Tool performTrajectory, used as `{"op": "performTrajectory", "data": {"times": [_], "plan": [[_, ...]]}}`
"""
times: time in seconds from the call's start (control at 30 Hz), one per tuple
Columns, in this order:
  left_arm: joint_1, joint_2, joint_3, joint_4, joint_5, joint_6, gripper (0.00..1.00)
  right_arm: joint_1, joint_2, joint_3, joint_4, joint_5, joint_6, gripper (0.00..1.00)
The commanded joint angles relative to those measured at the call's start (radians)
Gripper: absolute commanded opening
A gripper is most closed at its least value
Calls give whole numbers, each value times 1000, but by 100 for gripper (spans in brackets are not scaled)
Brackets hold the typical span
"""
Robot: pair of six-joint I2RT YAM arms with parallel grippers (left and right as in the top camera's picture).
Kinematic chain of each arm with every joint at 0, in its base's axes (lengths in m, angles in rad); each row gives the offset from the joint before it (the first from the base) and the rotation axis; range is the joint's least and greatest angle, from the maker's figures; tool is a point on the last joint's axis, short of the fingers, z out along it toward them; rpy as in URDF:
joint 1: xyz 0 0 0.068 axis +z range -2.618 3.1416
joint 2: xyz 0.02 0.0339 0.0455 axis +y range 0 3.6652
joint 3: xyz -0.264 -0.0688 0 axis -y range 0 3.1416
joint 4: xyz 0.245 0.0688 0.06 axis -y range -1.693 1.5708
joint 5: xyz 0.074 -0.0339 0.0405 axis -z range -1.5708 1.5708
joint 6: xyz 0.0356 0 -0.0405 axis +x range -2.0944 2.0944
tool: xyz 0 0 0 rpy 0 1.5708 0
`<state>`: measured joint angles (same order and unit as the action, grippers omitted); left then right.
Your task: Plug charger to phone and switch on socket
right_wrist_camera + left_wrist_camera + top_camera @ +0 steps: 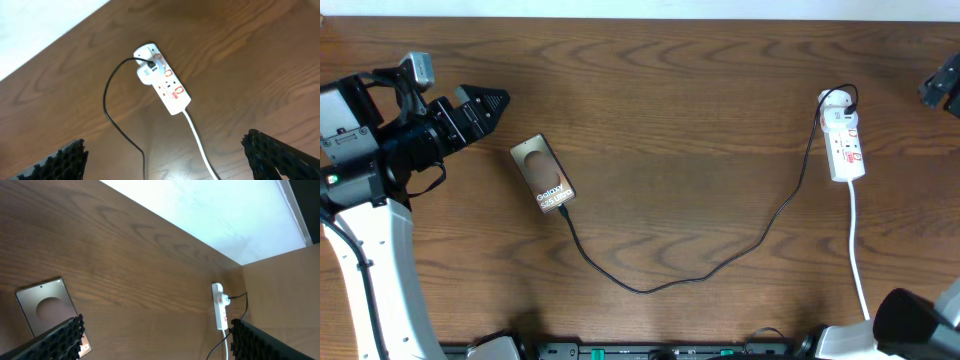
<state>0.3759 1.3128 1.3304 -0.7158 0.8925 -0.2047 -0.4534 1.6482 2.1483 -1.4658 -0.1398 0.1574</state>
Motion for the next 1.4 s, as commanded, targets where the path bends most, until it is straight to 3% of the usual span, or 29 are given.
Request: {"op": "performTrajectory", "data": {"times": [0.0,0.8,0.97,1.13,1.23,1.37], "plan": [[0,0,-1,-2,12,21,92,3,-8,-1,-1,18,21,99],[-3,-17,-1,-31,-12,21,92,3,-7,-2,-1,18,21,99],[-76,-71,-3,-111,-303,21,91,3,-7,-2,-1,18,21,99],[-229,-193,-63,-75,-625,21,92,3,-7,-2,-1,18,21,99],[-290,-306,-151,19,-720,21,92,3,-7,-2,-1,18,21,99],[-303,-489,-332,208,-737,21,92,3,-7,-2,-1,18,21,99]]}}
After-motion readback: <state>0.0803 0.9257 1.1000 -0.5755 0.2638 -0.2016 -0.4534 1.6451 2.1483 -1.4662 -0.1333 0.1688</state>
